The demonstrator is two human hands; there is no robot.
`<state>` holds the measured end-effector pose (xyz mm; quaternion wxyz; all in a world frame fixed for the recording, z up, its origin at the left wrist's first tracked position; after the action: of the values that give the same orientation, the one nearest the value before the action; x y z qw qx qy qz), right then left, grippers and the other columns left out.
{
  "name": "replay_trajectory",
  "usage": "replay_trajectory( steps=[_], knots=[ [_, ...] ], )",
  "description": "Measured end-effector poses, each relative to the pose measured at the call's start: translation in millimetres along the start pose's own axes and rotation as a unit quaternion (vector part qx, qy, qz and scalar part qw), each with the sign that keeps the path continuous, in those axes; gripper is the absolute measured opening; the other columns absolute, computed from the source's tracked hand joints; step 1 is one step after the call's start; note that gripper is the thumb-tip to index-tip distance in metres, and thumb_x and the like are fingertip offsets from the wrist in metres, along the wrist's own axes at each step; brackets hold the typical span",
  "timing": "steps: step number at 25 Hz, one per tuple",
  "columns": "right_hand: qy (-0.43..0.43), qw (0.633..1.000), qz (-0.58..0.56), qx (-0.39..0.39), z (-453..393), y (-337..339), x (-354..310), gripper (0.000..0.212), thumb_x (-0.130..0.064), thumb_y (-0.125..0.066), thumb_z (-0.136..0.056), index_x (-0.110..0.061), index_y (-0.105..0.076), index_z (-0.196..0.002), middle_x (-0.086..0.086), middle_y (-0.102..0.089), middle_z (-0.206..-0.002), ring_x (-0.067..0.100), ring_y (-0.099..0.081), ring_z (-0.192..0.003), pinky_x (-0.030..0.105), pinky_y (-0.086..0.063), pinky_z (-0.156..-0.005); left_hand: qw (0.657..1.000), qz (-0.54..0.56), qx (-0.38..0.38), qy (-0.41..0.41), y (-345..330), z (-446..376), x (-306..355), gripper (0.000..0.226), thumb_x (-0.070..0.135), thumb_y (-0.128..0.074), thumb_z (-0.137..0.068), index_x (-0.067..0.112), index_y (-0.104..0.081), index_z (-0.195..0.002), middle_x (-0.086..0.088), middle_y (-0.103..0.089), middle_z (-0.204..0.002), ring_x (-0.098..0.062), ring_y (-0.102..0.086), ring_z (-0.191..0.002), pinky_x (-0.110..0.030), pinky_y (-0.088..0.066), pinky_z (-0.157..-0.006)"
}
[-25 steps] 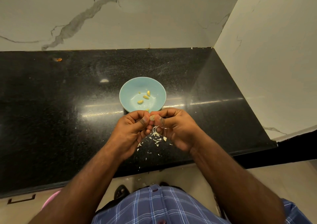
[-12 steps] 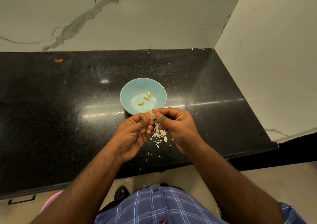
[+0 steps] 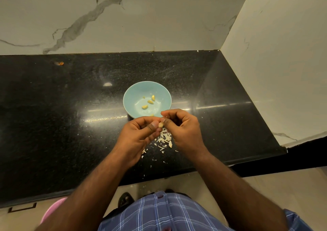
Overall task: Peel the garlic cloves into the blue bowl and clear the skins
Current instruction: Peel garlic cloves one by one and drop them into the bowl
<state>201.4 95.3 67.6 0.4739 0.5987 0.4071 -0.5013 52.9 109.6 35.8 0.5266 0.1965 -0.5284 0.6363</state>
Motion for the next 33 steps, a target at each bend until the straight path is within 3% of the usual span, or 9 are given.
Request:
replay_trajectory(
  steps=[3, 7, 11, 14, 17, 20, 23, 28, 33],
  knots=[
    [0.0, 1.0, 0.008, 0.002, 0.0, 1.3, 0.3, 0.017, -0.004, -0.072, -0.091, -0.015, -0.074, -0.104, -0.001, -0.076, -0.092, 0.013, -0.074, -0.089, 0.029, -0.061, -0.081, 1.0, -0.015, 0.004, -0.015, -0.3, 1.3, 3.2, 0.025, 0.007, -0.075, -0.073, 0.005, -0.075, -0.098, -0.01, -0.078, -0.095, -0.017, -0.075, -0.09, -0.022, -0.059, -0.074],
    [-0.018, 0.999, 0.031, 0.018, -3.9, 8.1, 7.6, 0.015, -0.005, -0.07, -0.093, -0.013, -0.075, -0.105, 0.0, -0.077, -0.094, 0.012, -0.074, -0.088, 0.03, -0.061, -0.08, 0.999, -0.011, 0.034, -0.017, 5.0, 0.9, 4.6, 0.024, 0.006, -0.076, -0.07, 0.003, -0.074, -0.094, -0.014, -0.077, -0.091, -0.019, -0.074, -0.081, -0.022, -0.06, -0.069],
    [-0.058, 0.994, 0.09, 0.011, -7.7, 26.8, 17.8, 0.006, -0.021, -0.071, -0.095, -0.025, -0.076, -0.094, -0.005, -0.074, -0.081, 0.013, -0.07, -0.078, 0.035, -0.06, -0.074, 0.999, -0.007, 0.04, -0.002, 10.9, -0.2, 3.3, 0.026, 0.005, -0.071, -0.077, 0.0, -0.074, -0.102, -0.017, -0.077, -0.093, -0.018, -0.074, -0.079, -0.021, -0.061, -0.07],
    [-0.036, 0.988, 0.148, -0.026, -6.7, 29.4, 17.6, 0.014, -0.016, -0.076, -0.089, -0.027, -0.078, -0.096, -0.009, -0.071, -0.096, 0.006, -0.068, -0.092, 0.033, -0.059, -0.085, 0.999, -0.001, 0.04, 0.006, 11.1, -0.8, 0.4, 0.022, -0.003, -0.063, -0.088, -0.002, -0.072, -0.108, -0.016, -0.077, -0.092, -0.016, -0.075, -0.079, -0.02, -0.061, -0.07],
    [-0.023, 0.992, 0.102, -0.066, -4.9, 20.3, 9.5, 0.02, -0.012, -0.075, -0.089, -0.026, -0.078, -0.103, -0.008, -0.074, -0.103, 0.008, -0.07, -0.099, 0.036, -0.06, -0.09, 0.999, 0.005, 0.042, 0.007, 11.0, -1.6, -0.6, 0.021, -0.005, -0.063, -0.089, -0.002, -0.07, -0.108, -0.016, -0.077, -0.091, -0.018, -0.076, -0.08, -0.021, -0.061, -0.069],
    [-0.023, 0.989, 0.099, -0.104, 1.0, 5.0, 4.0, 0.014, -0.02, -0.077, -0.089, -0.031, -0.077, -0.098, -0.009, -0.077, -0.094, 0.008, -0.072, -0.09, 0.031, -0.06, -0.084, 0.999, 0.025, 0.045, 0.008, 9.1, -0.7, 0.6, 0.019, -0.001, -0.068, -0.083, -0.001, -0.068, -0.102, -0.015, -0.077, -0.089, -0.019, -0.076, -0.08, -0.02, -0.06, -0.067],
    [-0.001, 0.991, 0.124, -0.056, 1.0, 3.4, 4.2, 0.008, -0.018, -0.076, -0.089, -0.017, -0.079, -0.097, -0.008, -0.077, -0.087, 0.005, -0.072, -0.083, 0.025, -0.059, -0.078, 0.999, 0.014, 0.034, 0.0, 4.9, 0.7, 0.6, 0.027, 0.005, -0.073, -0.074, 0.003, -0.07, -0.101, -0.014, -0.077, -0.093, -0.019, -0.076, -0.087, -0.021, -0.059, -0.069],
    [-0.015, 0.985, 0.153, -0.074, 4.8, -6.1, -2.3, 0.007, -0.014, -0.069, -0.094, -0.019, -0.069, -0.089, -0.012, -0.068, -0.079, -0.004, -0.062, -0.073, 0.012, -0.049, -0.066, 0.999, -0.008, 0.03, -0.016, 1.9, 1.0, -1.0, 0.029, 0.01, -0.075, -0.07, 0.004, -0.072, -0.098, -0.011, -0.077, -0.088, -0.015, -0.074, -0.08, -0.02, -0.06, -0.07],
    [-0.132, 0.984, 0.058, -0.104, 5.4, -10.6, 8.9, 0.02, -0.017, -0.069, -0.095, -0.019, -0.067, -0.076, -0.01, -0.062, -0.059, 0.004, -0.054, -0.059, 0.024, -0.047, -0.06, 0.996, -0.065, 0.018, -0.056, 3.6, -1.8, -2.3, 0.02, 0.014, -0.073, -0.074, 0.01, -0.076, -0.093, -0.009, -0.077, -0.087, -0.017, -0.071, -0.08, -0.025, -0.058, -0.074]
  ],
)
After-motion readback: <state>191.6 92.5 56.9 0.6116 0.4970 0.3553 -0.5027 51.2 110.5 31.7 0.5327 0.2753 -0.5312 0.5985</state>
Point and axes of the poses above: each hand's wrist, its own z-axis away from the middle knuckle, its own y-axis out of the back of the hand, x = y × z, the point moved 7 cm from there along -z, towards the middle knuckle
